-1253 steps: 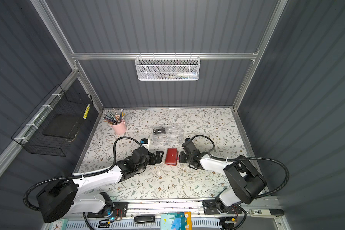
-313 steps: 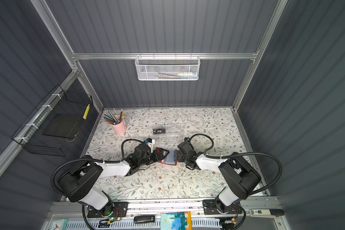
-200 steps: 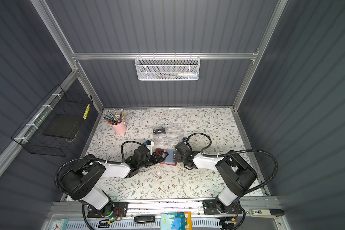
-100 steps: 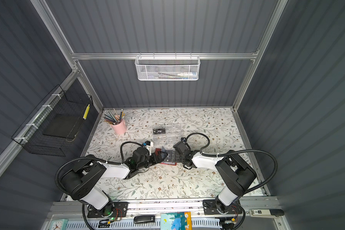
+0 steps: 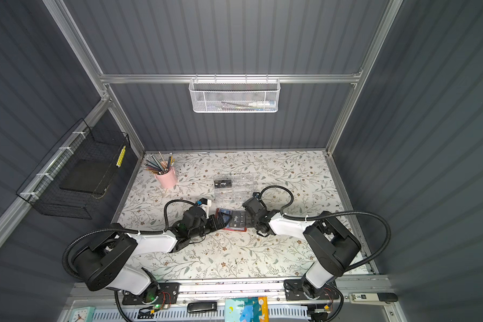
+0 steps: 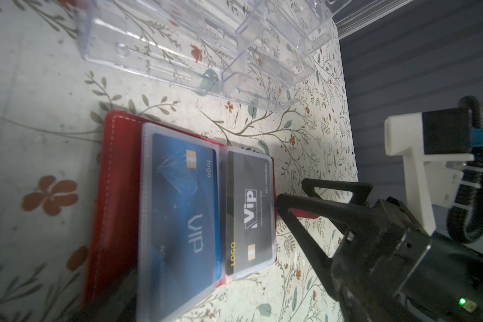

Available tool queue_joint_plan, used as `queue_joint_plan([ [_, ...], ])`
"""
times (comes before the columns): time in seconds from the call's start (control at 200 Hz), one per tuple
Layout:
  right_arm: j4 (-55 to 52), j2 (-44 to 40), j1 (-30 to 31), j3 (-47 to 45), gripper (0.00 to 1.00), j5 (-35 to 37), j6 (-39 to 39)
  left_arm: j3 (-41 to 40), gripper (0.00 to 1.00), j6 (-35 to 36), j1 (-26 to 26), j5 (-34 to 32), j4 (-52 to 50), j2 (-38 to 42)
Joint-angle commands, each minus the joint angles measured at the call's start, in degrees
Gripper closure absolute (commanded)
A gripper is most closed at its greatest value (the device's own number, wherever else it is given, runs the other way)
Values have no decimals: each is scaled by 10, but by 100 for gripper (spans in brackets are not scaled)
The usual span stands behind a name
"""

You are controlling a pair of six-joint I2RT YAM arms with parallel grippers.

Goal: Take the credit cards out of the card holder
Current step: Open the card holder at the center of the table.

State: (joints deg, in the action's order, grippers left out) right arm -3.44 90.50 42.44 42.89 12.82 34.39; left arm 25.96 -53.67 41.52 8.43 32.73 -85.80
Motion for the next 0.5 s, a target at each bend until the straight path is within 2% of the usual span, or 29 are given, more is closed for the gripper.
queue_joint_plan([
  [0.0, -13, -22, 3, 12, 1, -8, -3, 1, 0, 17, -5, -11, -32, 8],
  [0.22, 34, -76, 3, -14, 1, -65, 16, 2, 0, 11, -7, -1, -20, 2],
  [0.495, 93, -78, 0, -28, 1, -139, 42, 4, 0, 32, -33, -14, -122, 123],
])
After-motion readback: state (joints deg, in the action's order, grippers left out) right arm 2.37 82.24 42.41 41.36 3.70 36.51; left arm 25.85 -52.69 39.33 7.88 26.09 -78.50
